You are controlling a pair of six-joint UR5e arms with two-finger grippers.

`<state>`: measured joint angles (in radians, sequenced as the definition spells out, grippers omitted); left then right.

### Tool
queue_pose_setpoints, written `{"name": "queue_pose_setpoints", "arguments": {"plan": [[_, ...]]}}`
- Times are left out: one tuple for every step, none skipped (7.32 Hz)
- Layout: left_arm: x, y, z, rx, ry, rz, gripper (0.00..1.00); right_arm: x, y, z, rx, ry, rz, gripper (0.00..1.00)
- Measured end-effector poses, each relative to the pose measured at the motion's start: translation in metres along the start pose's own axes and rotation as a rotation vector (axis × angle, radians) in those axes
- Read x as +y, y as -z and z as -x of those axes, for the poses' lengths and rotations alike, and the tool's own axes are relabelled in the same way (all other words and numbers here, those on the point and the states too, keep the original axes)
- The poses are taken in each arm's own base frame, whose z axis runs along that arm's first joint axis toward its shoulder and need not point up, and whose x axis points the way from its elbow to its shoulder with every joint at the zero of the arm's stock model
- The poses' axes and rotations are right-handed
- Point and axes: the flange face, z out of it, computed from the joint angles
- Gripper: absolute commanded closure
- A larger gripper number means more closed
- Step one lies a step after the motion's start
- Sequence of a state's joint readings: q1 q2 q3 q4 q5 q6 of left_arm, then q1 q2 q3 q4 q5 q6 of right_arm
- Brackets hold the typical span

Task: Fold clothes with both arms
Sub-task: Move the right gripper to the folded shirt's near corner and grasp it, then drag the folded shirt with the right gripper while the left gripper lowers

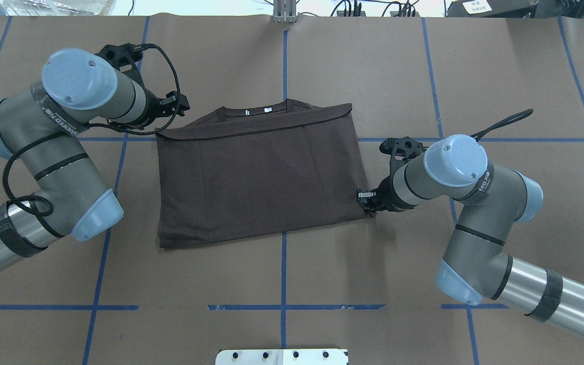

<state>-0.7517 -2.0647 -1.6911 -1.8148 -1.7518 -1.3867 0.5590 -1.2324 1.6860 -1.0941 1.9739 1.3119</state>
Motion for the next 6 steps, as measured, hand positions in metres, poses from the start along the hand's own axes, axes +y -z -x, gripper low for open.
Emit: {"name": "queue_pose_setpoints", "arguments": {"plan": [[0.000, 0.001, -0.001, 0.003, 0.000, 0.000, 0.00, 0.001, 0.000, -0.002, 0.002, 0.001, 0.003, 1.00], [0.000, 0.004, -0.002, 0.007, -0.001, -0.001, 0.00, 0.001, 0.001, -0.004, 0.002, 0.001, 0.004, 1.00], [0.001, 0.007, -0.003, 0.012, -0.001, -0.002, 0.00, 0.004, 0.005, -0.009, 0.001, 0.002, 0.004, 1.00], [0.001, 0.009, -0.004, 0.018, -0.001, -0.004, 0.00, 0.015, 0.013, -0.023, 0.003, 0.004, 0.010, 1.00], [0.001, 0.012, -0.005, 0.022, -0.001, -0.004, 0.00, 0.035, 0.023, -0.041, 0.005, 0.012, 0.023, 1.00], [0.001, 0.013, -0.005, 0.024, 0.001, -0.005, 0.00, 0.061, 0.037, -0.057, 0.004, 0.025, 0.043, 1.00]]}}
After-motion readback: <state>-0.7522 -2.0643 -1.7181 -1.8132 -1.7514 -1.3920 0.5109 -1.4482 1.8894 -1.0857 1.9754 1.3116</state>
